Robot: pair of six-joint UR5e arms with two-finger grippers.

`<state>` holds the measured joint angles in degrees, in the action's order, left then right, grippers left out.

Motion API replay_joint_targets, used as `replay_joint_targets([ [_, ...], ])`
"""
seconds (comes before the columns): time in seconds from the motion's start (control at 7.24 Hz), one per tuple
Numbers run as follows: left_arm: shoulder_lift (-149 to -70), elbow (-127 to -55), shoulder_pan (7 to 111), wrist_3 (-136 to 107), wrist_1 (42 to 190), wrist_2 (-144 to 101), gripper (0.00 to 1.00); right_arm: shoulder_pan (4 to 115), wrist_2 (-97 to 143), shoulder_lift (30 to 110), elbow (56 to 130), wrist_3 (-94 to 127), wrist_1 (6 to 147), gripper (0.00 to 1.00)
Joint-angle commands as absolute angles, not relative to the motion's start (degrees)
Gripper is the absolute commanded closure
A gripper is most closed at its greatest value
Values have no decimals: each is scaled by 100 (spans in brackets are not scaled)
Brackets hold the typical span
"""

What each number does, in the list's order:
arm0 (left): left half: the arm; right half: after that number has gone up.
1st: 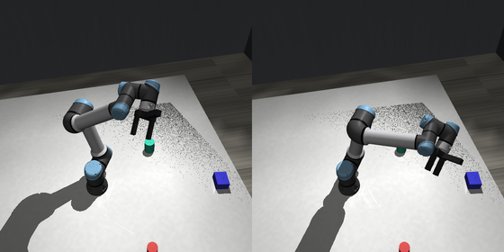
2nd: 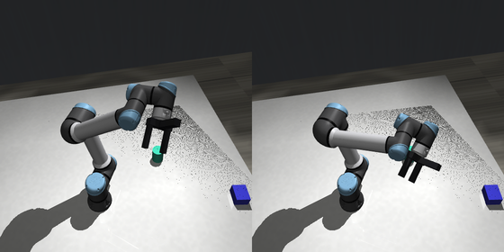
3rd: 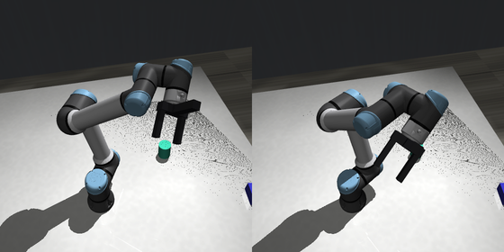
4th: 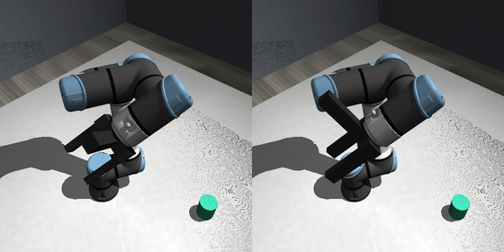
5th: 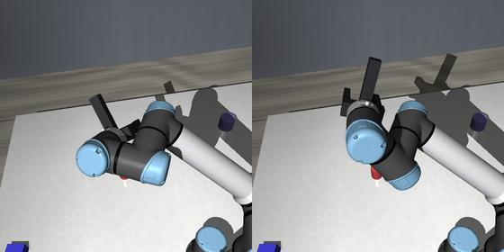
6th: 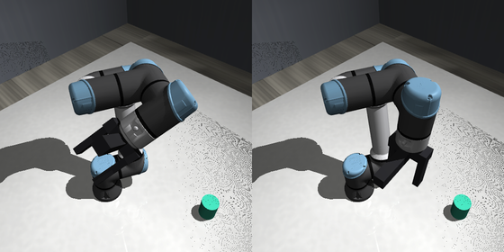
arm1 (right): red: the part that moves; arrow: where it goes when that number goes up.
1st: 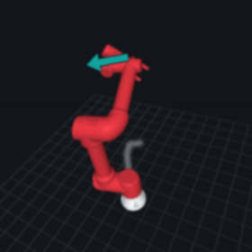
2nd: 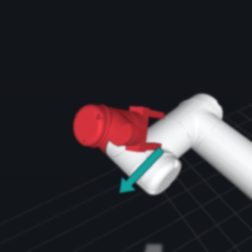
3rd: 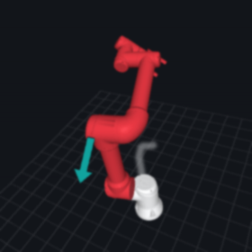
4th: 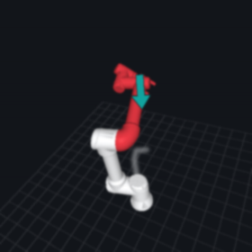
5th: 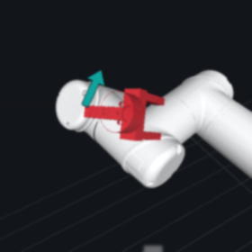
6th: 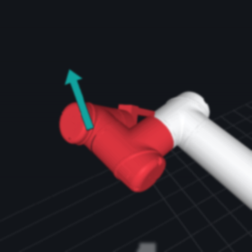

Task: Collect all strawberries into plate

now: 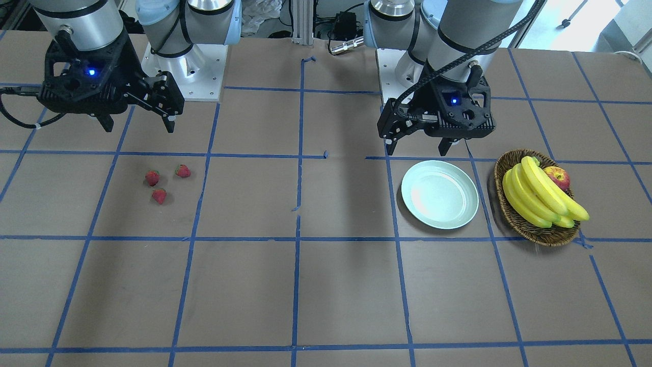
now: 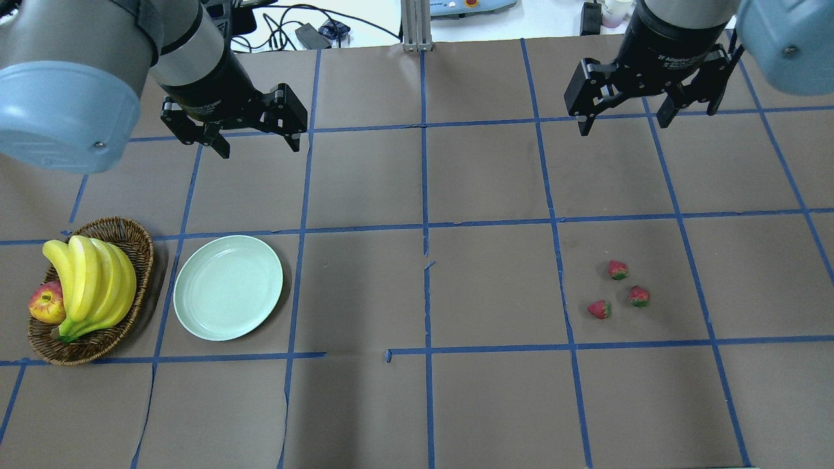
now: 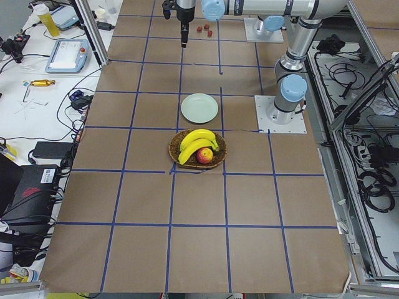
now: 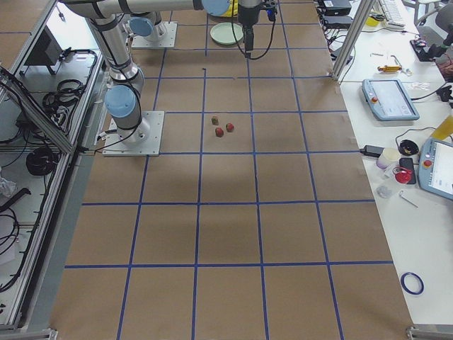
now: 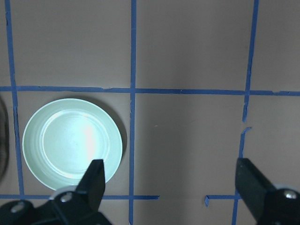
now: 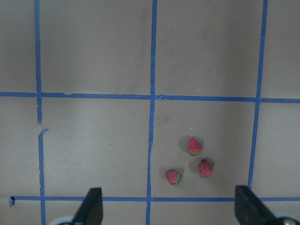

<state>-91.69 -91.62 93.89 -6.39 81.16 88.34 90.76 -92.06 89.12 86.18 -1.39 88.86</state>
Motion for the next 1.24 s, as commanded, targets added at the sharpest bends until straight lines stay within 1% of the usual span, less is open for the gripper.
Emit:
replay_joint_targets([
  [0.0,-9150,-9193,9387,-642,8112,8833,0,9088,-9193,8912,8622,-132,8877,0],
  [1.1,-9079,-9132,9335,-598,8315,8833,0,9088,-9193,8912,8613,-123,8886,0],
])
